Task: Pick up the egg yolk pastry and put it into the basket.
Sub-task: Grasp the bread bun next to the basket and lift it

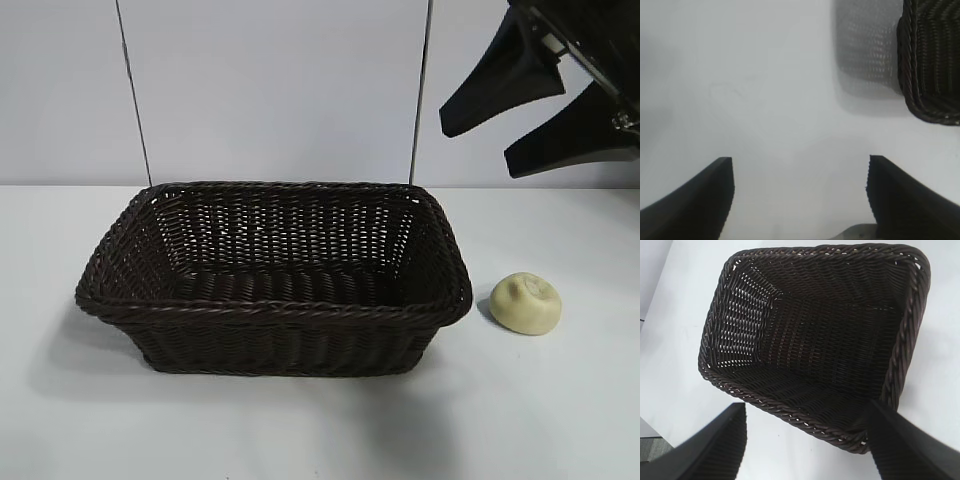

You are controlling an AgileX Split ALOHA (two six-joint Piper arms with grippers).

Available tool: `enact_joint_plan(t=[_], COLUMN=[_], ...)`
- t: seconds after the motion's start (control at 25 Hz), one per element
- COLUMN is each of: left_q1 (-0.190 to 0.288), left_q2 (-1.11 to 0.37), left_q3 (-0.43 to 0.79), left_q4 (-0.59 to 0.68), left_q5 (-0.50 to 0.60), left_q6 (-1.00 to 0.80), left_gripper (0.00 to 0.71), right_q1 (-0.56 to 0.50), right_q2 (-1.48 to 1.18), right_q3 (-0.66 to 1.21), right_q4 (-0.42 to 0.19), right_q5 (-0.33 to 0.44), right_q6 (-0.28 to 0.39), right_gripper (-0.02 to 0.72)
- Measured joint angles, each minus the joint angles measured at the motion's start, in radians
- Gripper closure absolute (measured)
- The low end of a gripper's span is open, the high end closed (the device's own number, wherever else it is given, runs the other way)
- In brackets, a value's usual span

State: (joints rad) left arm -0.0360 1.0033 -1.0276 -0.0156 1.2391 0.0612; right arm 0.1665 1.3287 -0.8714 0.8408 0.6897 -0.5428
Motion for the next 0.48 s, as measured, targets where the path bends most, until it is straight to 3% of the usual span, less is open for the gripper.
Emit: enact_joint_plan(t=[0.48], left_q1=[0.0], left_q2=[-0.494], left_q3=[0.477], left_q4=[0.0], left_q5=[-0.073], left_q6=[-0.039], left_gripper=[0.171], right_q1=[0.0], right_q2=[0.0], right_q3=[0.0], right_q4=[-0.001], right_q5=[0.003], right_q6=[0.0], right_gripper=[0.208])
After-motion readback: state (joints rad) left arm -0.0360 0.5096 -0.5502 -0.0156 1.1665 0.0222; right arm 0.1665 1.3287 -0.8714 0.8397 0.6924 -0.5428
